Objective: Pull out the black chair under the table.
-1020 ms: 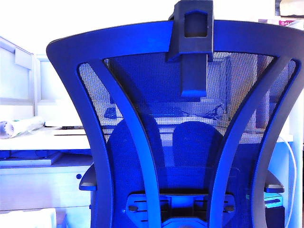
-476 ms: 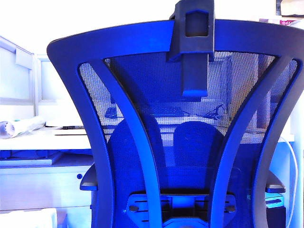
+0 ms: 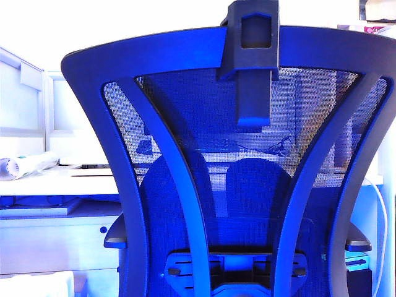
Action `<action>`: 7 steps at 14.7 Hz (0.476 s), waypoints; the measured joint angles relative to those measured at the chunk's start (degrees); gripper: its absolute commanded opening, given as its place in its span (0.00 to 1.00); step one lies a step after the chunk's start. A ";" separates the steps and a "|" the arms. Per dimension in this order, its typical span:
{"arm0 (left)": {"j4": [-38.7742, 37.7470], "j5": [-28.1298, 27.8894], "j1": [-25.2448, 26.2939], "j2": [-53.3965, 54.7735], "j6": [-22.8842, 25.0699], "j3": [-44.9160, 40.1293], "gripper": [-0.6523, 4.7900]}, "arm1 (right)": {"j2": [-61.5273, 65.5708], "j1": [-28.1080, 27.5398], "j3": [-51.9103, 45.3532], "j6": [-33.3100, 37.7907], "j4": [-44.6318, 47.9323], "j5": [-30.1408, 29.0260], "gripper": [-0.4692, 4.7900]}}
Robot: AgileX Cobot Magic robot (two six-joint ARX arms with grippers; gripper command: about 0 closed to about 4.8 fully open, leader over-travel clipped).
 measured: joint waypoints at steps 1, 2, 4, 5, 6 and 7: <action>-2.80 -3.80 0.00 0.00 1.81 0.00 0.11 | 0.02 -3.41 -0.79 0.00 0.76 -0.57 0.08; -4.85 -7.37 0.00 0.00 3.96 0.00 0.11 | 0.00 -5.73 -1.27 0.00 1.79 -0.72 0.08; -7.72 -14.08 0.00 0.00 6.36 0.00 0.11 | -0.04 -8.96 -2.97 0.09 4.74 -0.83 0.08; -8.92 -16.72 0.00 0.00 6.73 0.00 0.11 | -0.04 -9.57 -4.50 1.11 5.66 -0.79 0.08; -10.43 -18.84 0.00 0.00 6.88 0.00 0.11 | -0.02 -9.64 -6.40 2.54 6.29 -0.83 0.08; -13.33 -20.96 0.00 0.00 6.91 0.00 0.11 | -0.02 -9.55 -9.33 3.78 6.29 -0.94 0.08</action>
